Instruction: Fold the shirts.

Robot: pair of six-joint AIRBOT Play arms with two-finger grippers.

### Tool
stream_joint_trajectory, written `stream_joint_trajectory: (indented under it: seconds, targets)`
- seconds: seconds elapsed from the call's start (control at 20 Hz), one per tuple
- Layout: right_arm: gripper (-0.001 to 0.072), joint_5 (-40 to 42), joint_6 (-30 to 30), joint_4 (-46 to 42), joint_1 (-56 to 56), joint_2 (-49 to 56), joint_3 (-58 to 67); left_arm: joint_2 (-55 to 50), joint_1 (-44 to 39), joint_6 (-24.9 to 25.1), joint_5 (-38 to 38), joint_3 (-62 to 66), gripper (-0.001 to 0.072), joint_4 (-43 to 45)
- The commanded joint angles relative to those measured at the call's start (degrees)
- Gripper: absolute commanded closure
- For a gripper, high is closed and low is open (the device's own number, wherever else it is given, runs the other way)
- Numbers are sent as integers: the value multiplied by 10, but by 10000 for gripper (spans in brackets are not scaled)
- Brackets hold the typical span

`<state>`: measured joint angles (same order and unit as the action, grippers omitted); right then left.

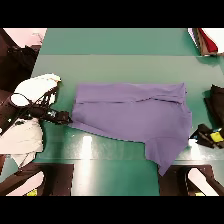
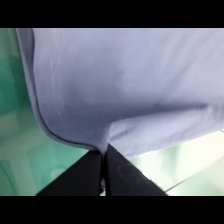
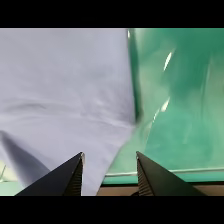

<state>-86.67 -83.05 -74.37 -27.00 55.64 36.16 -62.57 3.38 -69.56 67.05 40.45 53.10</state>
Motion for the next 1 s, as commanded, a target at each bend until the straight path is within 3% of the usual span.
stream_joint_trajectory:
  seconds: [0.0, 0.4, 0.5, 0.6, 0.8, 0.95]
  targets:
    - [312, 19, 0, -3, -6, 0, -71, 1, 0, 2, -5, 9, 683, -9]
    - [339, 69, -18, -3, 103, 0, -104, 1, 0, 2, -2, 9, 683, -11]
    - [490, 71, -18, -3, 117, 0, -104, 1, 0, 2, -1, 9, 683, -10]
    - [696, 64, -18, -3, 126, 0, -104, 1, 0, 10, -1, 9, 684, -9]
    - [697, -2, -17, -23, 156, -3, -43, 7, 0, 8, 46, 29, 685, 19]
    - [697, -63, -20, -51, 183, -58, 31, 79, 0, -43, 97, 45, 686, 100]
